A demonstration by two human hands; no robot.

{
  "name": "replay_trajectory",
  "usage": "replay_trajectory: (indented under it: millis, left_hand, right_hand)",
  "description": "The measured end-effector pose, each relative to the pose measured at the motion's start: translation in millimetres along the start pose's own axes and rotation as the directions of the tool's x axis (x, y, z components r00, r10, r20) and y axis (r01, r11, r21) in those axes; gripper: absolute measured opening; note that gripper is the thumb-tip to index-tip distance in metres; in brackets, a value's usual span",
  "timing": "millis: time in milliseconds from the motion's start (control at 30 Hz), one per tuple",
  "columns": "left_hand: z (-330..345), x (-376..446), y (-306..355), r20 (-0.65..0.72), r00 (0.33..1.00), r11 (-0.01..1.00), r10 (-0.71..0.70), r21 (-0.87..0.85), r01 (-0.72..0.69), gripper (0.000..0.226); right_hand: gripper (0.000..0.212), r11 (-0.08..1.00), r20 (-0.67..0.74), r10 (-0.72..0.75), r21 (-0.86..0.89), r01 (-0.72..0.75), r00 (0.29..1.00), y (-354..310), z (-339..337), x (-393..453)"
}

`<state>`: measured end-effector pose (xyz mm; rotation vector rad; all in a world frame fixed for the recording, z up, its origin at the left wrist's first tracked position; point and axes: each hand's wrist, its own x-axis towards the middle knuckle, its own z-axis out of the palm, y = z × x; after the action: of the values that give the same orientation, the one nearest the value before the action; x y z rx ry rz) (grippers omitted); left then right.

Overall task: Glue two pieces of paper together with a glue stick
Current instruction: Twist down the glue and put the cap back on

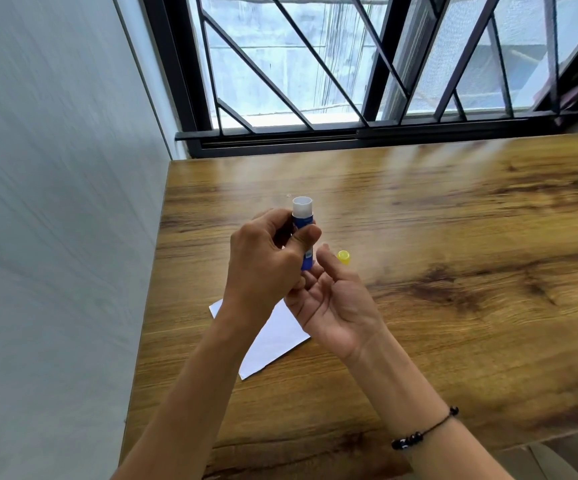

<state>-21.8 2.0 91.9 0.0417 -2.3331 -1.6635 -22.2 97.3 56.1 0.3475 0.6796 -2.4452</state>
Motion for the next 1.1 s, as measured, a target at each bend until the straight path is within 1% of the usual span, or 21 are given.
replay_trajectory:
  millis: [100,200,333,467,633,700,767,867,900,1000,1100]
  left_hand:
    - [-1,1,-2,-0.006,1.0,1.0,-0.005,0.007,0.005,0.029]
    - [-2,1,-2,-0.012,1.0,1.0,-0.019,0.01,0.019,0.022]
    - [-3,2,-3,-0.021,0.999,0.999,-0.03,-0.011,0.03,0.021]
    - [-2,2,-4,-0.018,1.0,1.0,-0.021,-0.015,0.02,0.022]
    - [-1,1,-6,-0.021,1.0,1.0,-0.011,0.012,0.011,0.019]
    - [-1,1,-5,-0.022,1.0,1.0,-0.012,0.012,0.012,0.02]
    - [-1,0,-5,-0.019,1.0,1.0,-0.006,0.019,0.006,0.023]
    - [0,1,-5,-0.012,1.0,1.0,-0.012,0.016,0.012,0.021]
    - [0,1,-6,-0.011,1.0,1.0,-0.017,0.014,0.017,0.021]
    - [0,0,-6,-0.013,1.0,1.0,-0.025,0.009,0.025,0.02]
    - [1,0,-4,-0.006,1.0,1.0,-0.016,0.004,0.016,0.021]
  right_hand:
    - [0.031,1.0,-0.017,0.017,-0.019,-0.017,1.0,1,1,1]
    - [0.021,0.999,-0.028,-0.025,-0.046,0.024,0.999,2,3,1]
    - [0.011,0.997,0.019,-0.073,-0.024,0.073,0.997,3,2,0]
    - [0.021,0.999,0.03,-0.05,-0.018,0.051,0.998,1,0,1]
    - [0.032,0.999,-0.04,0.04,0.0,-0.04,0.998,3,0,2]
    - [0.031,0.999,-0.055,0.021,-0.026,-0.022,0.998,3,0,2]
    - [0.025,0.999,-0.056,-0.02,-0.041,0.018,0.998,2,0,1]
    - [0.014,0.997,-0.033,-0.068,-0.035,0.067,0.997,2,-3,3]
    - [0.013,0.996,-0.02,-0.081,-0.03,0.08,0.997,2,-3,3]
    - [0.021,0.995,0.003,-0.094,-0.018,0.094,0.996,2,-7,3]
    - [0.026,0.999,0.007,-0.036,0.02,0.035,0.999,3,-6,2]
